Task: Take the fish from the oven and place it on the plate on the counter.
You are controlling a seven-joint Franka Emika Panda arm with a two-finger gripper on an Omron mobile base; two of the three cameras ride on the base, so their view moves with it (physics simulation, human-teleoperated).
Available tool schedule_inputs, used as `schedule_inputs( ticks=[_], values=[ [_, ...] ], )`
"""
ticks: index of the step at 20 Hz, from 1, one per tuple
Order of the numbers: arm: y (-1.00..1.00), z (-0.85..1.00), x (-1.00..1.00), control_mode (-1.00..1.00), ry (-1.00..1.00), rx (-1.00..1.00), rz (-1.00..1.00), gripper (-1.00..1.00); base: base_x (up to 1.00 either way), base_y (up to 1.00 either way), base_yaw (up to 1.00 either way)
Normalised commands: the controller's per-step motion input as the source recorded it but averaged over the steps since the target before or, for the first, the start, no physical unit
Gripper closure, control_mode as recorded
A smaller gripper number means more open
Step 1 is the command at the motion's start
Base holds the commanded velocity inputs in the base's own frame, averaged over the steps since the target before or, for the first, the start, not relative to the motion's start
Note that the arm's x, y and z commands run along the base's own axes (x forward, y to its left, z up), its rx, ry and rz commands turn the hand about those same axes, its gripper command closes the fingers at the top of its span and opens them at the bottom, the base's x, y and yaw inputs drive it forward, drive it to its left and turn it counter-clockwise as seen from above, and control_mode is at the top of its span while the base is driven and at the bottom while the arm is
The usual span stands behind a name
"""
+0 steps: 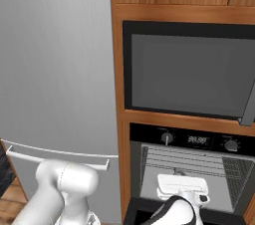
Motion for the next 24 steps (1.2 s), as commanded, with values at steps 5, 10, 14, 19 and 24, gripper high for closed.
schedule_inputs(
  ticks=[5, 10, 14, 19, 24],
  values=[
    [-0.03, -0.76, 0.56, -1.0, 0.13, -0.18, 0.03, 1.0, 0.0, 0.0, 0.0],
    [-0.01, -0.91, 0.85, -1.0, 0.07, -0.06, 0.0, 1.0, 0.0, 0.0, 0.0],
    [-0.08, -0.73, 0.89, -1.0, 0.0, 0.0, 0.01, 1.0, 0.0, 0.0, 0.0],
    [-0.04, -0.8, 0.74, -1.0, -0.02, 0.0, 0.01, 1.0, 0.0, 0.0, 0.0],
    [-0.11, -0.9, 0.89, -1.0, 0.0, -0.02, 0.01, 1.0, 0.0, 0.0, 0.0]
  ],
)
